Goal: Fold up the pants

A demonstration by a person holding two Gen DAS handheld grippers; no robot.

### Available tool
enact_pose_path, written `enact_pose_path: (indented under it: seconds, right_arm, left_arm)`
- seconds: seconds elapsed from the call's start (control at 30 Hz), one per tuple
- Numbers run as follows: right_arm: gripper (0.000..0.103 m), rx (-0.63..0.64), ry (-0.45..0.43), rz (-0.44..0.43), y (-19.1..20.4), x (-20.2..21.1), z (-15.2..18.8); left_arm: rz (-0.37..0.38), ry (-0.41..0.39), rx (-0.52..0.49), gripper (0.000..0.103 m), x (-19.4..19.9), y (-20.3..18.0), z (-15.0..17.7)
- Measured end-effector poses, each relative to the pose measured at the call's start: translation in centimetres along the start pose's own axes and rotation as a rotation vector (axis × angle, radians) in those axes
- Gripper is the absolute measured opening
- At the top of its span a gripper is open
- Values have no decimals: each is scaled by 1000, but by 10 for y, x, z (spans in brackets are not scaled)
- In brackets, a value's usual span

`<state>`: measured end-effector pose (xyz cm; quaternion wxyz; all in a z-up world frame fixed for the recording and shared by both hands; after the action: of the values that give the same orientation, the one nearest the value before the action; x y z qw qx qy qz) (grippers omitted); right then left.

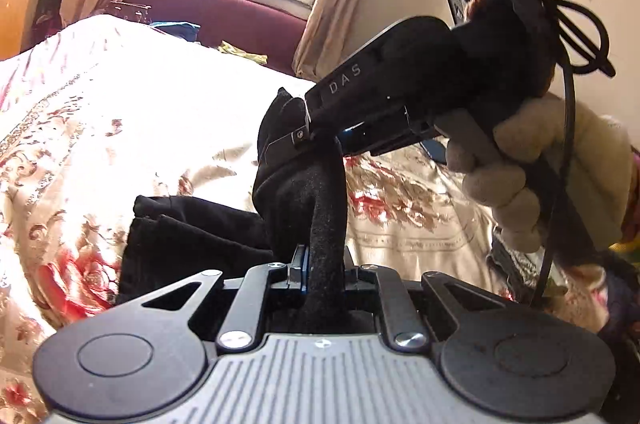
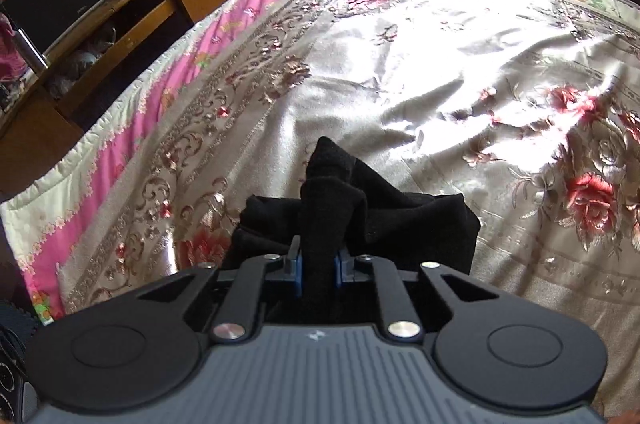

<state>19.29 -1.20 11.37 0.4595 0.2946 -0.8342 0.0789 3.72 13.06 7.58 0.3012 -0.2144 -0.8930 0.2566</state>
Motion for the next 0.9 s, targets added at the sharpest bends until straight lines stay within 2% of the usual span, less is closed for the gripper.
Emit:
enact_pose_path:
  seconds: [0.07, 0.2, 0.27, 0.43, 0.5, 0.57, 0.63, 0.67, 0.77, 0.8, 0.83, 0.9]
  right_arm:
    - [14, 24, 0, -24, 14, -9, -11]
    - [14, 59, 38, -51, 36, -45, -23]
    - [14, 42, 68, -63, 41, -73, -24]
    - [16, 56, 100, -64, 58, -129, -17]
    - [26, 95, 105, -58, 66, -140, -15]
    - [46, 128, 105, -84, 71, -147, -15]
    - [58, 143, 95, -103, 76, -143, -18]
    - [58, 145, 86, -98, 76, -137, -20]
    - [58, 160, -17, -90, 72, -100, -25]
    - [58, 167, -53, -67, 69, -86, -25]
    - [64, 172, -79, -35, 64, -74, -23]
    - [67, 164, -101, 29, 53, -53, -7]
  left_arm:
    - [-2, -16, 23, 27, 8, 12, -6]
    - [-68, -24, 83, 27, 8, 48, -7]
    - [-88, -13, 154, 27, 6, 76, -5]
    - [-155, 4, 236, 27, -1, 120, 12]
    - [-162, 20, 296, 29, -3, 137, 19]
    - [-149, 17, 356, 38, -1, 151, 25]
    - [-138, 15, 392, 45, 3, 157, 28]
    - [-141, 14, 390, 49, 6, 157, 29]
    - [-148, 19, 372, 49, 21, 156, 33]
    - [-150, 21, 373, 49, 24, 156, 34]
    - [-147, 21, 379, 49, 26, 157, 35]
    - [-131, 22, 391, 49, 25, 158, 36]
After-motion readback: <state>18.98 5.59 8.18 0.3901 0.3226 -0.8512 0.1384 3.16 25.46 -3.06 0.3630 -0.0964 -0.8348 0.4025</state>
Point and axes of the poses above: each gripper's, at about its wrist camera, not at the fingertips, and x roughly against the way its jaws point, y to its left, z to its underside, the point moved 2 cm from there along -x, roughly the way its jaws point, and after that the axes turned 12 degrees about x, right-handed, at the moved point
